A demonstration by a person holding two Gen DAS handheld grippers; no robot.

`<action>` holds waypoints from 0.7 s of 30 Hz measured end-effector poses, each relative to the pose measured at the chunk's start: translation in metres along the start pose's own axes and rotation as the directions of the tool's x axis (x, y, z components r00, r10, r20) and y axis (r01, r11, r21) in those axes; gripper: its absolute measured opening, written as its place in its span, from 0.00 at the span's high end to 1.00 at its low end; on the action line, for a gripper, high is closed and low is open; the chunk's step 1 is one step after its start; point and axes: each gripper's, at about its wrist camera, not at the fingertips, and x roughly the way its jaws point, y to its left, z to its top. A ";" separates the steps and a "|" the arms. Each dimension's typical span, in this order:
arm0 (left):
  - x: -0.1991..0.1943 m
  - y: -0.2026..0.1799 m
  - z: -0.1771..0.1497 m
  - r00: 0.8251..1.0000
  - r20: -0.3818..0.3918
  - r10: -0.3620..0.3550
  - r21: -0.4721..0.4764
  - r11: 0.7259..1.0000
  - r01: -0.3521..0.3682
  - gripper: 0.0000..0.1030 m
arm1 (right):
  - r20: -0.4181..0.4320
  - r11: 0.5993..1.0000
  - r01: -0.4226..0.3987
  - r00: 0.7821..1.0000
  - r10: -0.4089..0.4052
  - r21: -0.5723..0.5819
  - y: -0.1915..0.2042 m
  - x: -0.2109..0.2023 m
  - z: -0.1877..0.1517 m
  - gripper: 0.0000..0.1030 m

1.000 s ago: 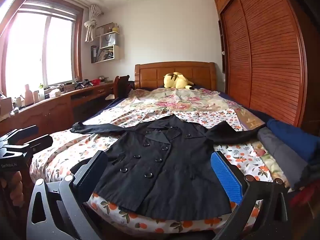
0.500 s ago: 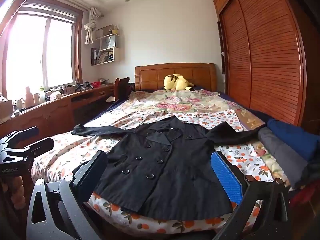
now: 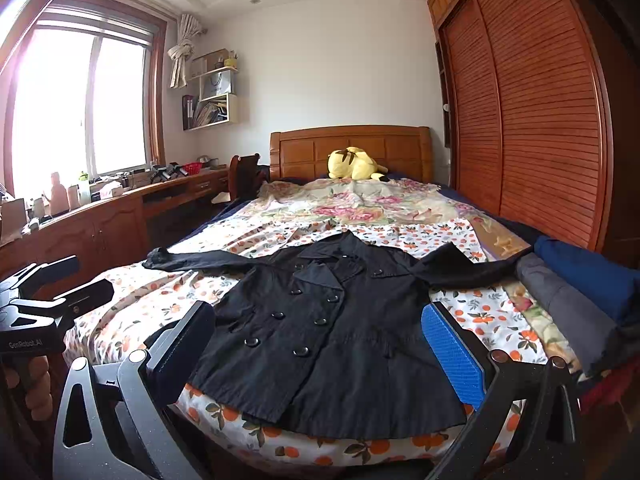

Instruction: Fold large clothes

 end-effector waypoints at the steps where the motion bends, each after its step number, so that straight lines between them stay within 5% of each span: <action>1: 0.001 0.001 0.000 1.000 -0.001 0.000 -0.001 1.000 0.000 0.00 | -0.001 1.000 0.001 1.000 -0.001 0.000 0.000 0.000 0.000 0.00; 21: 0.003 -0.002 0.000 1.000 0.000 -0.002 0.001 1.000 0.002 0.00 | -0.009 1.000 0.002 1.000 -0.002 0.007 0.000 -0.001 0.001 0.00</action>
